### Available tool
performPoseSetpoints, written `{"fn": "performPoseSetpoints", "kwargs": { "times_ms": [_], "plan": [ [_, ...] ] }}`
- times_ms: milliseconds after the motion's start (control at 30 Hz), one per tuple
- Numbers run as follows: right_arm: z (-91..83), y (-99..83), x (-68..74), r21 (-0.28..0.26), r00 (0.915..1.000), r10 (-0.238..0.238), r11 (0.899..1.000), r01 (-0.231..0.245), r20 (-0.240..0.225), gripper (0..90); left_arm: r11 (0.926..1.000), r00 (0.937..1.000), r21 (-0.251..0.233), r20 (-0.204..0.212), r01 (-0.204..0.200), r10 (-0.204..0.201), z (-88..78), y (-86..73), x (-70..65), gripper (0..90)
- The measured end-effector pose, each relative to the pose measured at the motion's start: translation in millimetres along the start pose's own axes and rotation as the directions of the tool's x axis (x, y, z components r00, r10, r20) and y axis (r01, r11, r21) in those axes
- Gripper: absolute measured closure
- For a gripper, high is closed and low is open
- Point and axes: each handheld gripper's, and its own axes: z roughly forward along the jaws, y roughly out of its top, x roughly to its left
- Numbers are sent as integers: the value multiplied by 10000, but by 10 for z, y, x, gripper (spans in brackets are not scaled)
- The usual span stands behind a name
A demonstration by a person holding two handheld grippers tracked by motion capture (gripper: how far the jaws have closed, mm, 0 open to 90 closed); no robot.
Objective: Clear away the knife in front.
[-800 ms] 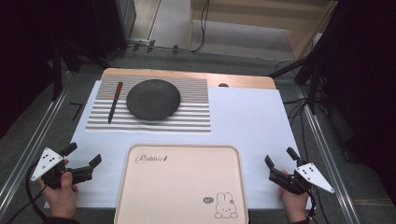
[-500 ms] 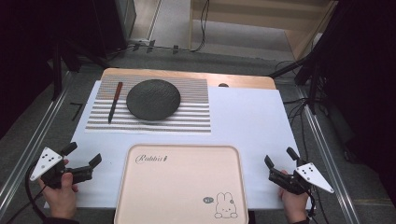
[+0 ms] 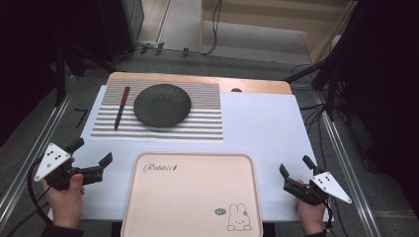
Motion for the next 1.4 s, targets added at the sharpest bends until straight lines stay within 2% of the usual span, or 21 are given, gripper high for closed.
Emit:
{"fn": "performPoseSetpoints", "kwargs": {
  "times_ms": [100, 233, 667, 1133, 1400],
  "plan": [
    [-3, -1, 3, -13, 10000, -14, 10000, 14, 2, 102, 10000, 10000, 82, 47, 51, -51, 71, 69, 26, 0],
    [4, 1, 8, 28, 10000, -35, 10000, 35, 20, 102, 9996, 9999, 258, 87, -69, 67, 177, 133, 41, 0],
    [-19, -8, 17, -70, 10000, -76, 9999, 76, 32, 102, 9990, 9996, 388, 189, 214, -222, 428, 318, 187, 0],
    [-13, -6, 20, -41, 9999, -128, 9999, 128, 64, 102, 9980, 10000, 632, 55, 65, -68, 677, 530, 320, 0],
    [-15, -6, 18, -43, 9999, -107, 9999, 108, 46, 102, 9949, 9995, 969, -140, 284, -271, 840, 585, 490, 0]
  ]
}}
